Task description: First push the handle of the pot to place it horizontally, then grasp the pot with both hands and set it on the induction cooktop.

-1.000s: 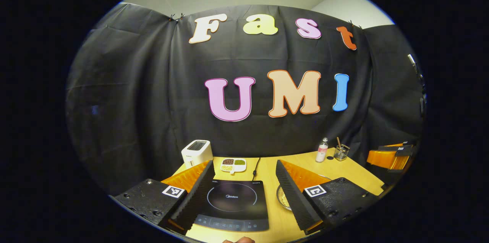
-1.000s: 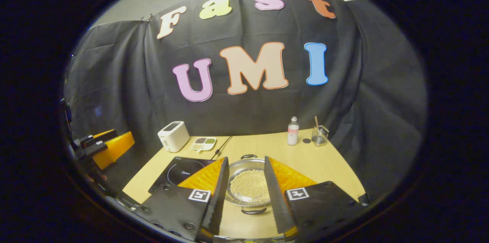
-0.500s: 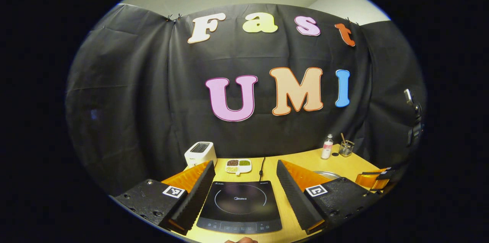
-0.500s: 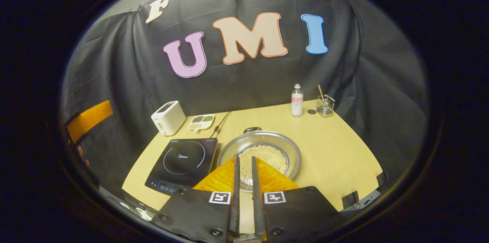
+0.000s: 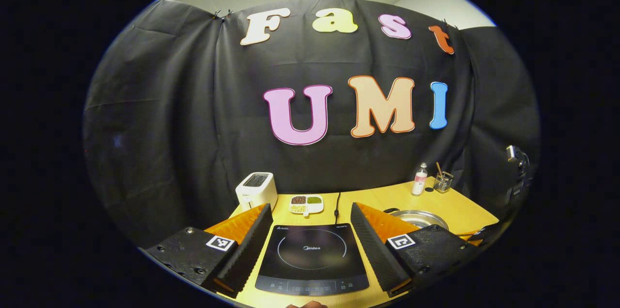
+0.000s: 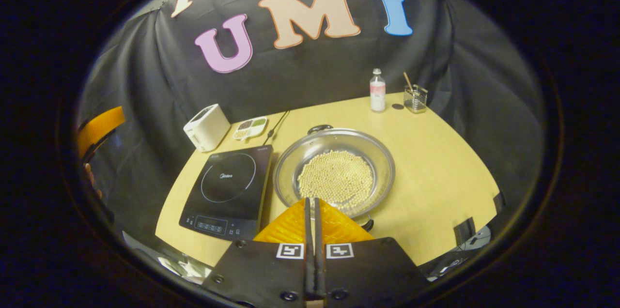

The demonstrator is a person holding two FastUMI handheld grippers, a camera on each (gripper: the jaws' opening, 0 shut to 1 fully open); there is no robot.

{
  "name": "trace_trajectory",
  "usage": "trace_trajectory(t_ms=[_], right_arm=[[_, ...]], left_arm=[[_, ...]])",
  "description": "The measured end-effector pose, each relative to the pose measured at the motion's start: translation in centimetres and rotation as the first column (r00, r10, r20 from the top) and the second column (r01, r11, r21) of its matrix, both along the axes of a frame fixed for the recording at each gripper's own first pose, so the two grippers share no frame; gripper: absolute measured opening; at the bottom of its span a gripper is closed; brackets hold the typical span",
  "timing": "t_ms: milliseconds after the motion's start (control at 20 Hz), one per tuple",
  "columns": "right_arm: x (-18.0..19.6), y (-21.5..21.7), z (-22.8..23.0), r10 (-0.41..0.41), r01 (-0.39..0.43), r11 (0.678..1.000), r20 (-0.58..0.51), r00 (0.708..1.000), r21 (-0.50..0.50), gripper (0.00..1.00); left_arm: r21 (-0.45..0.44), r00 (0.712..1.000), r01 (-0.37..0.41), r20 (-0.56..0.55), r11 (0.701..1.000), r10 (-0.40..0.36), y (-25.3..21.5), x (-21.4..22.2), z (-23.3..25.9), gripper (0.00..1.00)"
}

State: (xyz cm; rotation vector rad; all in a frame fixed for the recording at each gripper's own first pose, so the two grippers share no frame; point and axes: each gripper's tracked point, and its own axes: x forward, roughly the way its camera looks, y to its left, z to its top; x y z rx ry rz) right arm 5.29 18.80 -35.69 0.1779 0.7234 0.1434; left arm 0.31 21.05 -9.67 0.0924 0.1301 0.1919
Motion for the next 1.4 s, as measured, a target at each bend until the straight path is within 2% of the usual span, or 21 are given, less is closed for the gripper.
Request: trace_trajectory(t_ms=[50,350,500,550,900,1150,1400], right_arm=[[-0.3,0.5,-0.7,0.007,-0.006,1.0,-0.023,1.0,0.006,0.0],[-1.8,2.2,-5.0,0.021,-0.011,0.998,-0.16,0.987,0.063,0.03],[-2.2,2.2,-7.3,0.02,-0.001,0.997,-0.236,0.972,0.08,0.0],[-2.4,2.2,-8.0,0.018,0.005,0.996,-0.262,0.965,0.088,0.03],[-1.7,3.0,-11.3,-0.005,0.068,0.986,-0.378,0.926,0.152,0.03],[-1.3,2.4,-13.2,-0.034,0.093,0.989,-0.425,0.904,0.118,0.03],[-1.2,1.4,-13.8,-0.069,0.115,0.99,-0.433,0.899,0.08,0.03]], left_arm=[[-0.004,1.0,-0.001,-0.008,1.0,0.001,0.3,0.0,-0.3,0.99],[-0.015,1.0,0.001,-0.026,1.0,-0.002,1.5,0.9,-1.2,1.0],[-0.029,1.0,-0.003,-0.03,1.0,0.002,1.8,1.4,-1.4,0.99],[-0.032,1.0,-0.005,-0.03,0.999,0.004,1.9,1.5,-1.5,0.99],[-0.031,0.999,-0.019,-0.045,0.999,0.018,2.7,2.0,-2.2,1.0],[-0.031,0.998,-0.02,-0.055,0.999,0.018,3.0,2.4,-2.6,0.99],[-0.032,0.998,-0.011,-0.059,0.999,0.009,3.0,2.9,-2.8,1.0]])
